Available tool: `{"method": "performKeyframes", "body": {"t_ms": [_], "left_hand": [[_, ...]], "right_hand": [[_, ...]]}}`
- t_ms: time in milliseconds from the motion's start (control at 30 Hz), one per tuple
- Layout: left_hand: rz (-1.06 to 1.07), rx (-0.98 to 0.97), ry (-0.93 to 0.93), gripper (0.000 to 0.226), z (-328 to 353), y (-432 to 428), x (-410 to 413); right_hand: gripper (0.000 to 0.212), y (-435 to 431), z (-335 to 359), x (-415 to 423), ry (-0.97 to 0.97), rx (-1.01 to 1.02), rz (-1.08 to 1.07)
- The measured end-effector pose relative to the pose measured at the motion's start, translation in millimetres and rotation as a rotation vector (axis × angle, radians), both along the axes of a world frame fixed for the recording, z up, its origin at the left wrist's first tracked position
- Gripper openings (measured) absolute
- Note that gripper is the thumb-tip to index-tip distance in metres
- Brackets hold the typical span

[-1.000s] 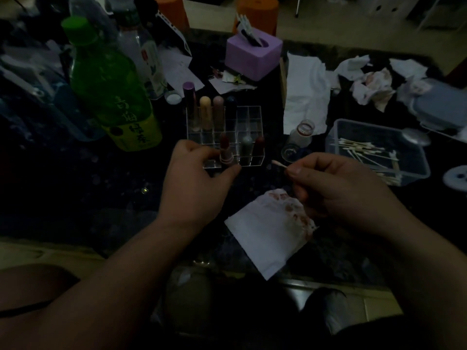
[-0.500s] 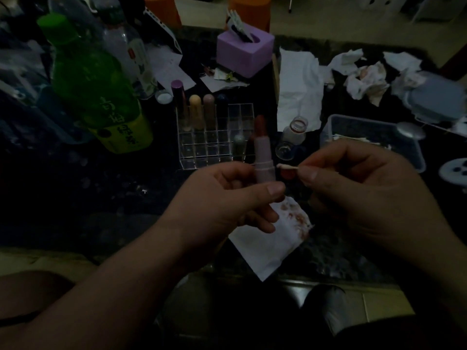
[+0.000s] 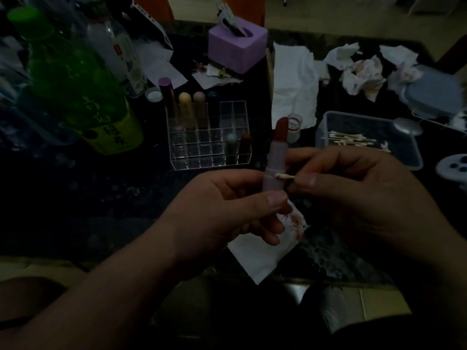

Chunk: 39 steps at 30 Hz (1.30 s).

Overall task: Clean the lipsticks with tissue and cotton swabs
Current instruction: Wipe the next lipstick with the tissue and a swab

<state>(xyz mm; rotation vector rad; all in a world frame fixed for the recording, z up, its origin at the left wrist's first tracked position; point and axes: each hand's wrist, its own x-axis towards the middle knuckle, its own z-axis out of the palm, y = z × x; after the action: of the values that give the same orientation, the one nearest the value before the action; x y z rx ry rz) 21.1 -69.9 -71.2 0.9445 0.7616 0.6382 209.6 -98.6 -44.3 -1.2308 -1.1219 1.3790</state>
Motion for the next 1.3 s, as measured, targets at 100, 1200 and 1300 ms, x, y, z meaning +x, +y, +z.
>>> {"method": "performKeyframes", "body": {"t_ms": [100, 1200, 1300], "left_hand": [[-0.015, 0.029, -0.009, 0.021, -2, 0, 1], [-0.065, -0.092, -0.1, 0.023, -3, 0, 1], [-0.091, -0.068, -0.104, 0.016, -4, -2, -1]], "right_hand": [[0.008, 0, 0, -2, 0.042, -0.053, 0.005], [0.01, -2, 6, -8, 0.141, -0.122, -0.004], [0.005, -2, 8, -8, 0.132, -0.122, -0.015]]}}
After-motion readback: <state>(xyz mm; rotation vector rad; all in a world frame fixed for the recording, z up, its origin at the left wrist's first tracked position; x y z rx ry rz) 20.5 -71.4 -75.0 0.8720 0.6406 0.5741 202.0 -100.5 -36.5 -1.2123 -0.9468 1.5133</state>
